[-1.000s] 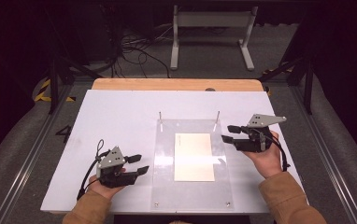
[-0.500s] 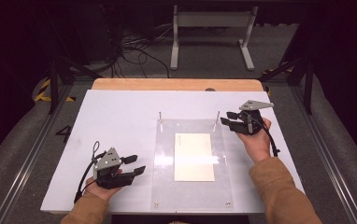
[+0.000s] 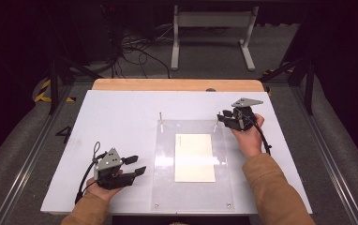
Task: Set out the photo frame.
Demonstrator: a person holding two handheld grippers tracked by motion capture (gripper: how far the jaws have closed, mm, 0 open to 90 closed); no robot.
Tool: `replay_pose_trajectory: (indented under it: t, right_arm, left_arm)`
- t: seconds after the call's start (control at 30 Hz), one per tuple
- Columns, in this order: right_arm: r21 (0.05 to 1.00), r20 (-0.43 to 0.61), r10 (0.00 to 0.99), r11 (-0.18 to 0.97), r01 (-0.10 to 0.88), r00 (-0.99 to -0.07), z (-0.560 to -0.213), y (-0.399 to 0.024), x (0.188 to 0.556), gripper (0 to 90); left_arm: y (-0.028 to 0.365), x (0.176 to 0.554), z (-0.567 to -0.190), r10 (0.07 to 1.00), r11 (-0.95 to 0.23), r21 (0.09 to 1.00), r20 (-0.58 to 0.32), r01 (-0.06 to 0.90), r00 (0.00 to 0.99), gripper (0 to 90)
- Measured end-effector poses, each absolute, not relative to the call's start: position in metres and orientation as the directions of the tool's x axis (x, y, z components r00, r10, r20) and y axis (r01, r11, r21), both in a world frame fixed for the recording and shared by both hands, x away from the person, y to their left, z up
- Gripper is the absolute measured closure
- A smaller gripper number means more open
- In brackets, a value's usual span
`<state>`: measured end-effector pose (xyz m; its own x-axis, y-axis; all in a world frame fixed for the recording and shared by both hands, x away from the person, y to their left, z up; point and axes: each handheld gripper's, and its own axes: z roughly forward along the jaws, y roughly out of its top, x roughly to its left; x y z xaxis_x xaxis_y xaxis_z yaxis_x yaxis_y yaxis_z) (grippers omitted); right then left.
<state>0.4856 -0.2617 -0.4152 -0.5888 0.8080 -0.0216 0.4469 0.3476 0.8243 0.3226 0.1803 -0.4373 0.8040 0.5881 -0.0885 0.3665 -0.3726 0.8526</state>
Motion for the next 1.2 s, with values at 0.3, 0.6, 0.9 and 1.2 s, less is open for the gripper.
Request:
replay_pose_trajectory:
  t: [0.3,0.6,0.9,1.2]
  right_arm:
    - [0.8,-0.043,0.806,0.382,0.463,-0.59,-0.417,-0.254,0.494,82.9]
    - [0.802,-0.021,0.819,0.356,0.48,-0.573,-0.419,-0.252,0.496,84.7]
    - [0.807,0.021,0.847,0.299,0.509,-0.531,-0.423,-0.251,0.498,85.0]
    - [0.8,0.061,0.85,0.272,0.535,-0.523,-0.425,-0.253,0.505,85.3]
  left_arm:
    - [0.18,0.322,-0.438,0.589,-0.371,0.851,-0.095,0.373,0.802,47.2]
    - [0.179,0.323,-0.438,0.583,-0.38,0.849,-0.088,0.367,0.808,47.3]
    - [0.177,0.321,-0.438,0.58,-0.383,0.85,-0.084,0.362,0.811,47.3]
    - [0.178,0.319,-0.439,0.581,-0.384,0.852,-0.077,0.356,0.81,47.3]
